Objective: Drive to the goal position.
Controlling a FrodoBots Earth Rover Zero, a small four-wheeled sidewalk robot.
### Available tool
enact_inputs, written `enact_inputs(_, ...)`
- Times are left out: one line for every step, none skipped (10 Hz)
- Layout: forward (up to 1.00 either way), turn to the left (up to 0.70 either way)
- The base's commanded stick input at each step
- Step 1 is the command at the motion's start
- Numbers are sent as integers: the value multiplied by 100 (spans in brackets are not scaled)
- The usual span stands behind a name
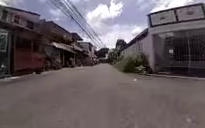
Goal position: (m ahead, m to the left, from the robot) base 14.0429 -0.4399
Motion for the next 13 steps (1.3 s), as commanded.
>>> enact_inputs(70,0)
enact_inputs(70,0)
enact_inputs(70,0)
enact_inputs(70,0)
enact_inputs(70,0)
enact_inputs(70,0)
enact_inputs(70,0)
enact_inputs(70,0)
enact_inputs(70,0)
enact_inputs(70,0)
enact_inputs(70,0)
enact_inputs(70,0)
enact_inputs(70,0)
